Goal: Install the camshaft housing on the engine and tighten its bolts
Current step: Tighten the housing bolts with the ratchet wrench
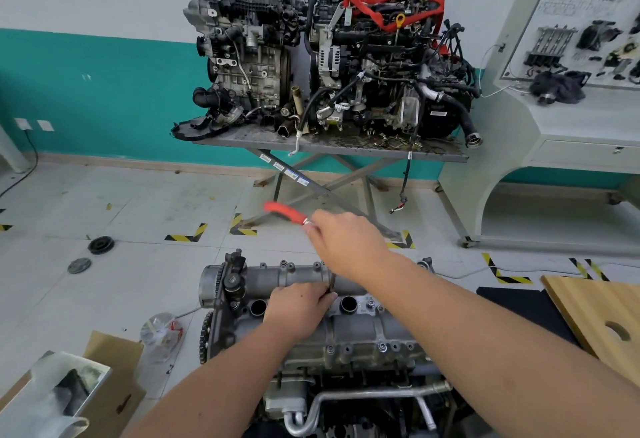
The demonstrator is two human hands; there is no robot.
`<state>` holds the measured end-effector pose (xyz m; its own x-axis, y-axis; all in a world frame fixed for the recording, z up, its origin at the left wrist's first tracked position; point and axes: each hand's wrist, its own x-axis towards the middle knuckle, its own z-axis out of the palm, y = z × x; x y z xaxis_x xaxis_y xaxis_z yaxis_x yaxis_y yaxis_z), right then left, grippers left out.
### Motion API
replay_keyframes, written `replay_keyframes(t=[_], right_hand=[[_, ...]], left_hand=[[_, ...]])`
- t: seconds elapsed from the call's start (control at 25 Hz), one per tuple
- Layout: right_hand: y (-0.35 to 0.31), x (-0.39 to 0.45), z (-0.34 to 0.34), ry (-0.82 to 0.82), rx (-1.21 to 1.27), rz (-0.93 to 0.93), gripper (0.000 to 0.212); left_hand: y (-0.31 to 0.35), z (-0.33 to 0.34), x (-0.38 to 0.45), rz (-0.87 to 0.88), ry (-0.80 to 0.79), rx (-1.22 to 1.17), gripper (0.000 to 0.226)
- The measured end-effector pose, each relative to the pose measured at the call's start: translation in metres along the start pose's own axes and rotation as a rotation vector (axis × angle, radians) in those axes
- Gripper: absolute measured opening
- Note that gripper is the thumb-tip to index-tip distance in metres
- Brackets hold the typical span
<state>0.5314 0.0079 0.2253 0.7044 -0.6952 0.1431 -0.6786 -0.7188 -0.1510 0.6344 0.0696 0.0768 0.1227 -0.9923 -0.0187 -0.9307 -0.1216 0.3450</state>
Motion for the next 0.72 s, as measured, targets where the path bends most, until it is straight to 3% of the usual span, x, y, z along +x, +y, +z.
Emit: replay_keyframes(t=[0.12, 0.2, 0.28, 0.4, 0.52, 0.6, 0.72], right_hand=[[0.001, -0.007, -0.006, -0.071, -0.136, -0.536, 0.037], [0.0, -0.008, -0.007, -0.082, -0.197, -0.656, 0.037], [-0.007, -0.008, -0.005, -0.06, -0.162, -0.458, 0.037], [-0.014, 0.002, 0.006, 0.03, -0.053, 0.028, 0.034], [-0.016, 0.013, 0.009, 0.013, 0.113, 0.291, 0.031], [-0.014, 0.013, 0.011, 0.027, 0.046, 0.258, 0.031], [-0.009, 0.001, 0.006, 0.018, -0.094, -0.218, 0.035]], left_hand=[[0.003, -0.002, 0.0, -0.002, 0.005, 0.037, 0.034], [0.004, -0.003, -0.001, 0.01, 0.02, 0.065, 0.036], [0.002, -0.004, -0.001, 0.001, 0.002, 0.049, 0.036], [0.004, -0.006, -0.001, -0.018, -0.03, -0.011, 0.035], [0.004, -0.007, -0.001, -0.028, -0.036, -0.024, 0.04], [0.001, -0.004, -0.001, -0.029, -0.038, -0.03, 0.039], [0.003, -0.003, 0.0, -0.023, -0.025, -0.003, 0.033]])
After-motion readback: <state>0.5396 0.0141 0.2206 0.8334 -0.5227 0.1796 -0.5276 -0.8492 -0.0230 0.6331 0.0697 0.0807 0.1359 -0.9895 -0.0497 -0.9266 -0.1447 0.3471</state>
